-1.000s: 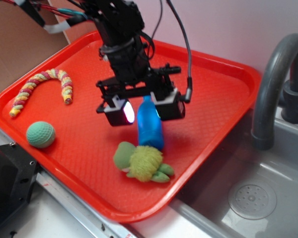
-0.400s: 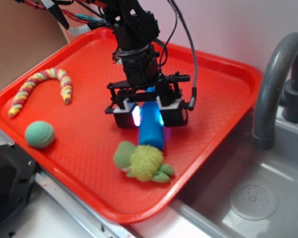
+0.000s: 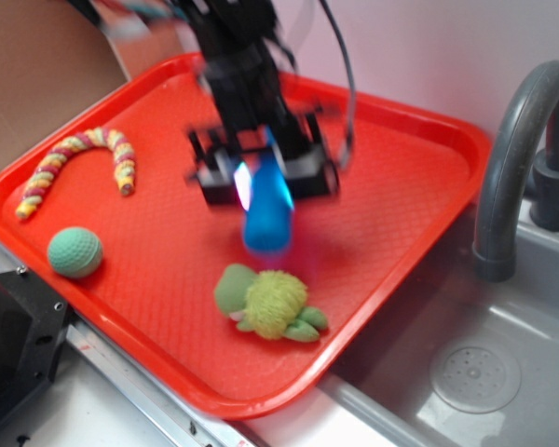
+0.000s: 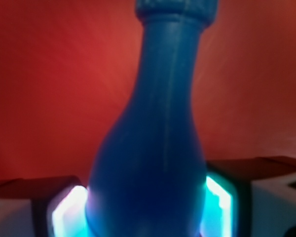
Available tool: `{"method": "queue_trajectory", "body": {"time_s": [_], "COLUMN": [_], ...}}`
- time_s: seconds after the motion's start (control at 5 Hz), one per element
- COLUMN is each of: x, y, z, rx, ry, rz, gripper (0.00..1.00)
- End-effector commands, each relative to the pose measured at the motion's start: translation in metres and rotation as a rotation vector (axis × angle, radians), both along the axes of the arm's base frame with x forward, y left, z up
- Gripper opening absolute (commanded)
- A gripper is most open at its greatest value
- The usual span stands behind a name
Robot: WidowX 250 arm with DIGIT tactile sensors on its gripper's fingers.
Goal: Grab the blue bottle.
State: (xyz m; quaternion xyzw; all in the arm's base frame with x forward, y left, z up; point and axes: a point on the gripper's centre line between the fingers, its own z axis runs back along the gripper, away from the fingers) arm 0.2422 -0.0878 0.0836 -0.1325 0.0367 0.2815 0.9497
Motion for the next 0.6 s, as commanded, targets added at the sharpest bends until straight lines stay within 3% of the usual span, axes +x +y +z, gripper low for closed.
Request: {"method": "queue_trajectory", "body": {"time_s": [0.0, 0.2, 0.4], "x": [-0.01, -0.049, -0.057], "y": [0.029, 0.034, 0.039], "z": [0.11, 0.16, 0.184], "rx": [0.053, 0.124, 0.08], "ry": [-0.141, -0.182, -0.175], "rz": [0.028, -0.001, 0.016], "gripper": [0.0, 0.0, 0.0]}}
